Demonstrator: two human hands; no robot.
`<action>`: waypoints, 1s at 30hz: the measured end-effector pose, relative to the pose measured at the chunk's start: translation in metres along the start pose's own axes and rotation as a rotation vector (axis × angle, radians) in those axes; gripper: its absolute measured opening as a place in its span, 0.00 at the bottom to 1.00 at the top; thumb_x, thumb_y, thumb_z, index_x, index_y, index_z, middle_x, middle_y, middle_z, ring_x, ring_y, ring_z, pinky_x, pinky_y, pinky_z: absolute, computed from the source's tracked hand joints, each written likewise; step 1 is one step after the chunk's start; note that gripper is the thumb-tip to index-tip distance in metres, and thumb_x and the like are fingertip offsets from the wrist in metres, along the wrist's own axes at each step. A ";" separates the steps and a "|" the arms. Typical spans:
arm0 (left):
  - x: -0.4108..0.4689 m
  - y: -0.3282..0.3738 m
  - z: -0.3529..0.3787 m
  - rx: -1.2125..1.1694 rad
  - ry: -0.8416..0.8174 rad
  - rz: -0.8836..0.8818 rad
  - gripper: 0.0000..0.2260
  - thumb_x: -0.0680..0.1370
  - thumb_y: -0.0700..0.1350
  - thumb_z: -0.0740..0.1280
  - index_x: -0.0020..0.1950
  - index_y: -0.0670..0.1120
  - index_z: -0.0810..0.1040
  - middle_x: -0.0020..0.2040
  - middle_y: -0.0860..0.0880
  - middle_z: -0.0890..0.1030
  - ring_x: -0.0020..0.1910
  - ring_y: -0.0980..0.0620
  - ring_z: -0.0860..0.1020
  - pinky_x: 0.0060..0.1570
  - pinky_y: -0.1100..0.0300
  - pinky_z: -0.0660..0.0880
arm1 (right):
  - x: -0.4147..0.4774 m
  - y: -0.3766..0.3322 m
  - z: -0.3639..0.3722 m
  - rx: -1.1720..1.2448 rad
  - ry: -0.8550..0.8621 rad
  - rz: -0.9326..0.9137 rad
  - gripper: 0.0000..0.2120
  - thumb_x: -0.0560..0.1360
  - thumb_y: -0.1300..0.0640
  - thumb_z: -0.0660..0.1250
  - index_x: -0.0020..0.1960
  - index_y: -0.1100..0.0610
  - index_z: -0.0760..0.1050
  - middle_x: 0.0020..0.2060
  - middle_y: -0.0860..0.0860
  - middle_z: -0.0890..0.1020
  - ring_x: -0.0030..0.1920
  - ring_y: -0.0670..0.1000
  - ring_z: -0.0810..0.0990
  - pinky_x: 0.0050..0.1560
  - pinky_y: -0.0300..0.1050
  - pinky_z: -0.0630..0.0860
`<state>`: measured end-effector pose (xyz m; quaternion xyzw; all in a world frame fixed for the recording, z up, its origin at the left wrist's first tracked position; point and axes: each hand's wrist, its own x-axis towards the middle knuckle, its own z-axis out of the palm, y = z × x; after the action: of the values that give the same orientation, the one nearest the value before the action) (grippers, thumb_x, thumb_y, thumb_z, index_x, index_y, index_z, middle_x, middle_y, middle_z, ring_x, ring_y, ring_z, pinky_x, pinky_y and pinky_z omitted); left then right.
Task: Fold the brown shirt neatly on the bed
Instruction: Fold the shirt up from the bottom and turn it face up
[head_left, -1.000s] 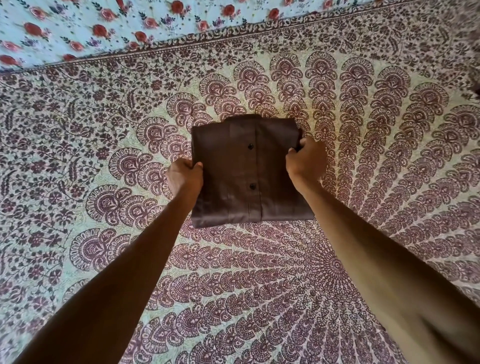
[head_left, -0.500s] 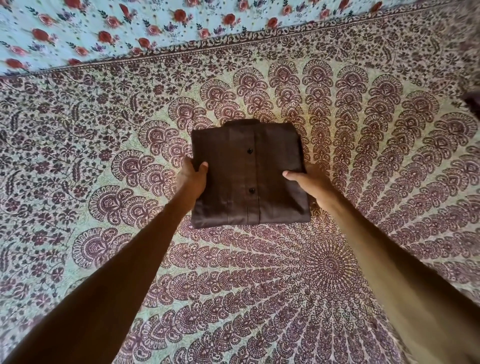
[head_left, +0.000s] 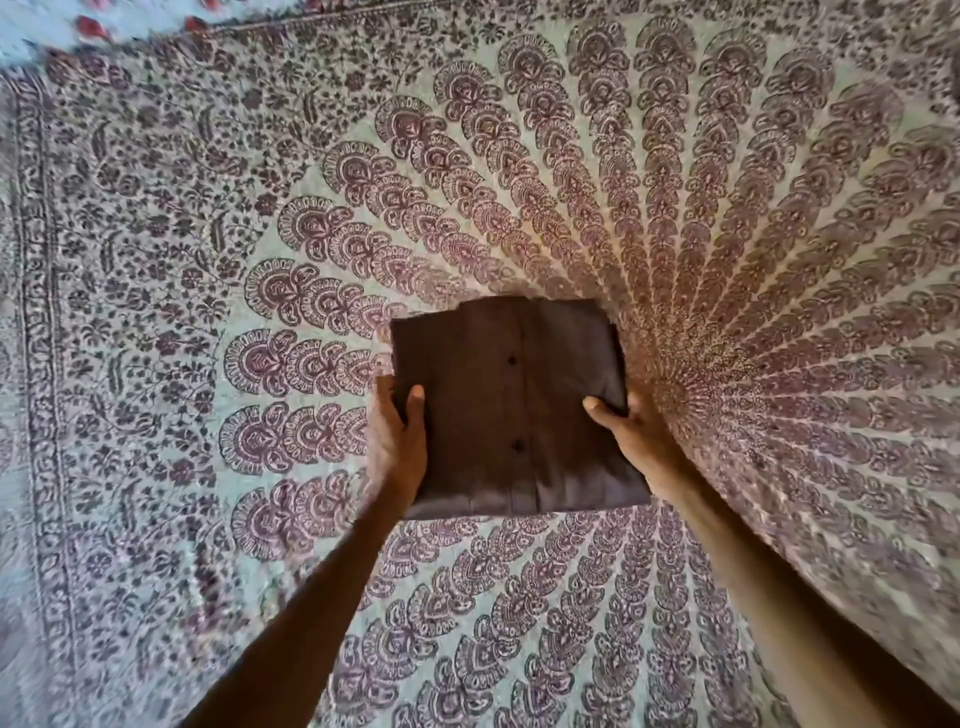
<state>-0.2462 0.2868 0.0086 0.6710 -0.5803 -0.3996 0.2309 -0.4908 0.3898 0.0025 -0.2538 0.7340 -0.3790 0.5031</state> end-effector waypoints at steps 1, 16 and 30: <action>-0.014 -0.014 -0.003 -0.010 0.000 -0.010 0.11 0.82 0.46 0.60 0.61 0.42 0.69 0.47 0.50 0.74 0.43 0.52 0.73 0.42 0.59 0.70 | -0.015 0.011 0.005 -0.003 0.012 0.013 0.17 0.76 0.60 0.69 0.64 0.60 0.75 0.49 0.44 0.85 0.51 0.43 0.83 0.56 0.44 0.79; -0.100 -0.073 -0.026 0.284 -0.441 -0.097 0.17 0.79 0.47 0.64 0.64 0.40 0.66 0.48 0.43 0.80 0.37 0.47 0.78 0.28 0.60 0.71 | -0.153 -0.024 0.024 -0.620 0.176 -0.336 0.16 0.77 0.57 0.67 0.64 0.61 0.74 0.39 0.50 0.81 0.29 0.47 0.76 0.27 0.30 0.68; -0.090 -0.136 -0.089 -0.639 -0.397 -0.638 0.13 0.82 0.44 0.54 0.44 0.45 0.76 0.36 0.47 0.82 0.30 0.55 0.81 0.29 0.65 0.77 | -0.197 -0.023 0.253 -1.349 0.083 -0.339 0.10 0.55 0.51 0.79 0.31 0.52 0.80 0.23 0.48 0.78 0.20 0.48 0.77 0.22 0.35 0.70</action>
<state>-0.0941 0.3898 -0.0217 0.6218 -0.2269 -0.7285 0.1763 -0.1841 0.4485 0.0768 -0.6073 0.7781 0.0772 0.1408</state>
